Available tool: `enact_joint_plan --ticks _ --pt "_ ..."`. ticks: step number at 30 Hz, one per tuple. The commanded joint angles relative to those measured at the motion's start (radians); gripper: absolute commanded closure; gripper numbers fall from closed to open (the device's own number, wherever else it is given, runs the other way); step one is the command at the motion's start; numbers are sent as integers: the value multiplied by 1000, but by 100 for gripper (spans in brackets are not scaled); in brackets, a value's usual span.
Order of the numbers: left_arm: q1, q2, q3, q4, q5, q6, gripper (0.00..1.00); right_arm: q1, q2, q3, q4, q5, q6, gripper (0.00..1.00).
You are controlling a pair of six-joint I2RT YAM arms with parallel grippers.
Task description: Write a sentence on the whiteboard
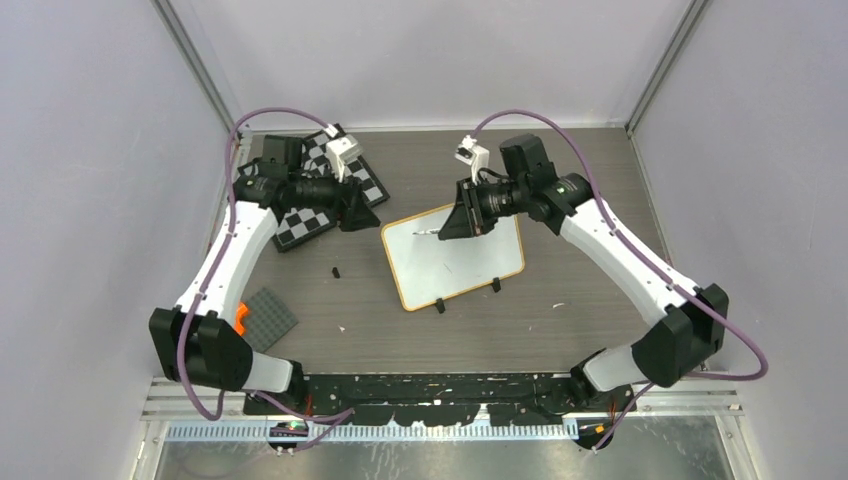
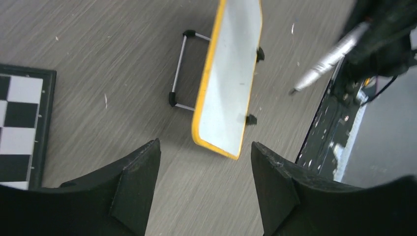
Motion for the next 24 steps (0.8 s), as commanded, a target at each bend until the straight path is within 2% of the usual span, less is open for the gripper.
enact_joint_plan --ticks 1,5,8,14,24 --pt "37 55 -45 202 108 -259 33 20 -97 -40 44 141 -140 100" --pt "37 143 -32 221 166 -315 39 81 -107 -56 77 247 -192 100" --pt "37 183 -31 243 160 -354 44 153 -114 -70 74 369 -263 100" --pt "37 214 -45 260 158 -377 50 271 -93 -69 69 517 -347 100" --pt "11 216 -79 269 167 -376 58 335 -30 26 61 642 -386 100"
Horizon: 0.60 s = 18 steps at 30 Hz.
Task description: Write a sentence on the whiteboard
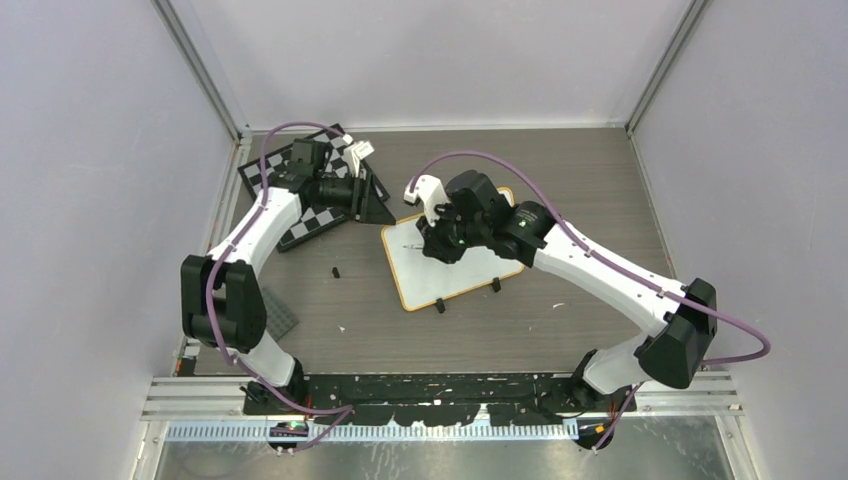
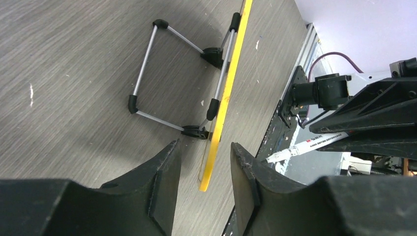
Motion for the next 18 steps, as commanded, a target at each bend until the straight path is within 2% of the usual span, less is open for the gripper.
enact_joint_plan --ticks 1,9,18 --pt "-14 -12 -13 34 34 -5 59 9 6 72 38 84 -27 100" --pt "-18 -21 -34 11 41 15 85 16 11 70 52 85 -12 100" --pt "-18 -21 -47 11 37 16 97 44 51 89 65 97 -10 100"
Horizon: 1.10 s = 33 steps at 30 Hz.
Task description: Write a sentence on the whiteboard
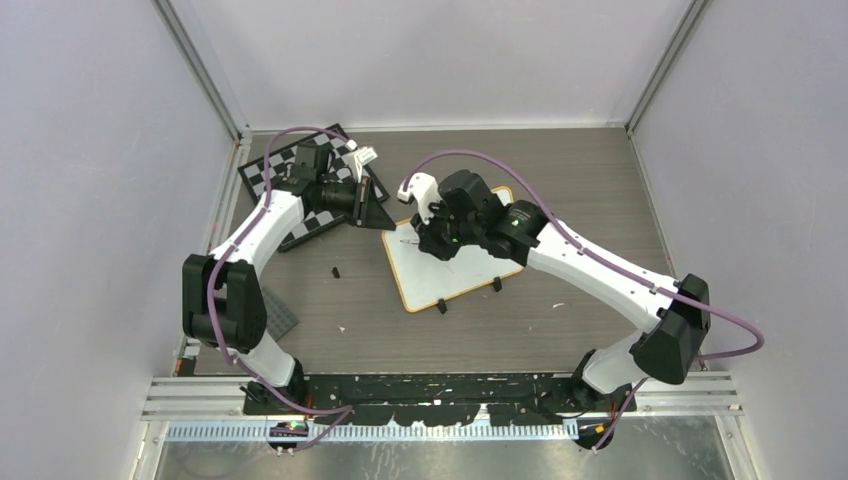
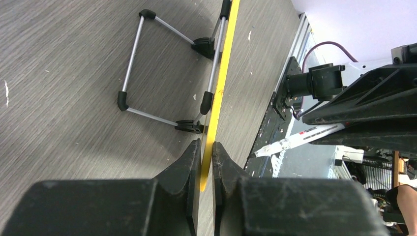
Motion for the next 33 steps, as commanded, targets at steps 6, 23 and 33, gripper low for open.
enact_joint_plan --ticks 6,23,33 --pt "-3 -24 -13 12 -4 9 98 32 50 88 46 49 5 100" --pt "-5 -29 -12 8 -3 22 100 37 106 121 59 93 24 100" --pt "-4 -23 -15 7 3 30 100 37 125 135 64 90 42 100"
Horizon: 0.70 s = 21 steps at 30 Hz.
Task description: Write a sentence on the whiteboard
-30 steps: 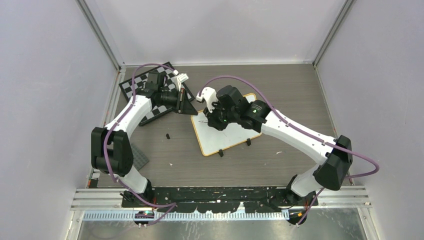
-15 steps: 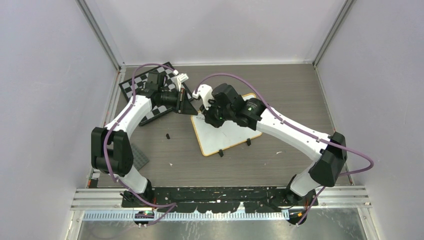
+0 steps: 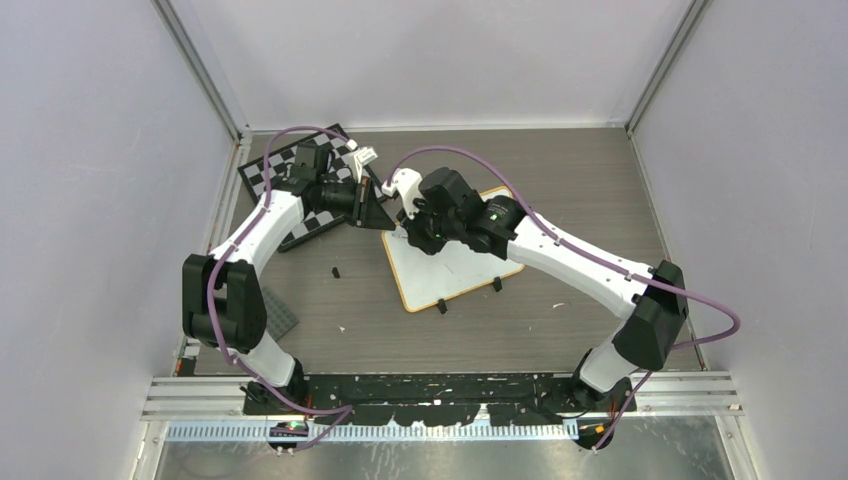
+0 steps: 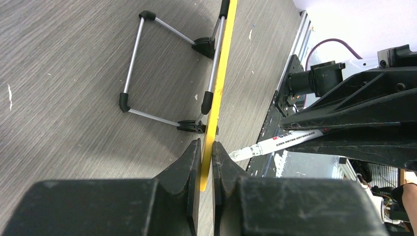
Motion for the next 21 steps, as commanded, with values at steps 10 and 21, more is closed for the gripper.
enact_joint_plan --ticks 10,21 --pt "-4 -22 -12 0 -3 15 100 6 27 44 51 20 12 100" --pt "-5 -7 0 -12 -7 21 100 6 5 -7 59 14 14 100"
